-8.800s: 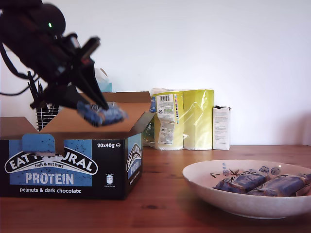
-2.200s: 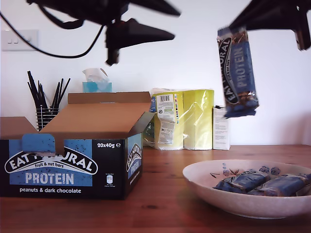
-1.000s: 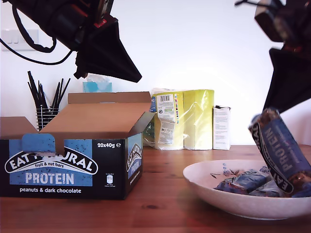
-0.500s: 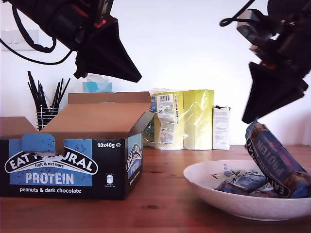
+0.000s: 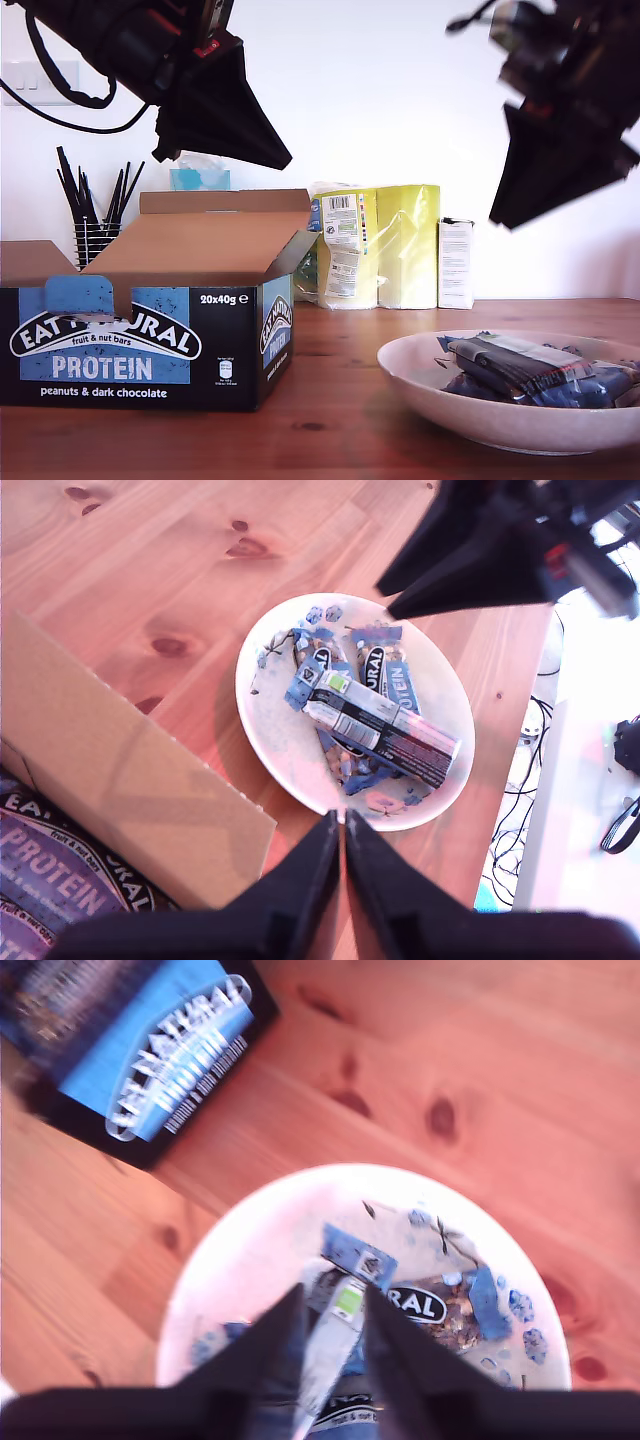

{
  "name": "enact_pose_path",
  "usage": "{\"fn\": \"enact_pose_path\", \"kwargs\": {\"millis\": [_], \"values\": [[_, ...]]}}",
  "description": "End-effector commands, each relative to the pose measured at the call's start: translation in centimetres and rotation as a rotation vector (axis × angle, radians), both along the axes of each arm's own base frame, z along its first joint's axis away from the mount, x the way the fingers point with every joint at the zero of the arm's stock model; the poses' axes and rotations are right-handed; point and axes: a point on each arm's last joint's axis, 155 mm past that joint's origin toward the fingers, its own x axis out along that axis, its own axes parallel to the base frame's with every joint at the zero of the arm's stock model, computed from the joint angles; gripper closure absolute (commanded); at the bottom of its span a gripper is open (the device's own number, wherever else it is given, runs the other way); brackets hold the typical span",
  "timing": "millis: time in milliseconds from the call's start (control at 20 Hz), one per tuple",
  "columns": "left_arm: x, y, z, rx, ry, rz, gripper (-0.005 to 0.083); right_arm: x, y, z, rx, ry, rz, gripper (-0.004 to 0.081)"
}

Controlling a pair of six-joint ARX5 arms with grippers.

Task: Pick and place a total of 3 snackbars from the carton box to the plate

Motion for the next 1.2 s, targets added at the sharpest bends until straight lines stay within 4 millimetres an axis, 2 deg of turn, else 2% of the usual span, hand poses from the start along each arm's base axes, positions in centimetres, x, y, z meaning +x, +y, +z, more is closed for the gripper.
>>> {"fn": "enact_pose_path", "kwargs": {"millis": [0, 200, 400, 550, 650, 800, 850, 1150], "values": [[0.1, 0.2, -0.5, 0.019, -0.031, -0.01, 0.0793, 0.0, -0.1, 2.4, 0.013, -0.067, -0.007, 0.0783], [1.6, 1.2, -0.6, 0.053, -0.11, 0.004, 0.0793, -0.4, -0.8, 5.3, 0.034, -0.175, -0.041, 0.0783], [4.1, 3.4, 1.3, 0.042, -0.22, 0.096, 0.0793, -0.7, -3.2, 7.9, 0.073, -0.369, -0.191, 0.0783], [6.0, 7.0, 3.1, 0.021, -0.354, 0.267, 0.0793, -2.0, -4.6, 9.6, 0.133, -0.501, -0.265, 0.0783], [6.7, 10.0, 5.1, -0.01, -0.477, 0.409, 0.0793, -2.7, -5.8, 10.7, 0.16, -0.574, -0.333, 0.0783], [6.1, 13.4, 7.9, -0.051, -0.616, 0.558, 0.0793, -3.6, -7.3, 11.9, 0.208, -0.657, -0.411, 0.0783], [5.5, 14.1, 8.2, -0.051, -0.637, 0.58, 0.0793, -3.9, -7.6, 12.1, 0.214, -0.677, -0.424, 0.0783], [2.5, 16.0, 6.5, -0.086, -0.635, 0.669, 0.0793, -5.4, -8.4, 12.2, 0.222, -0.739, -0.441, 0.0783]]}}
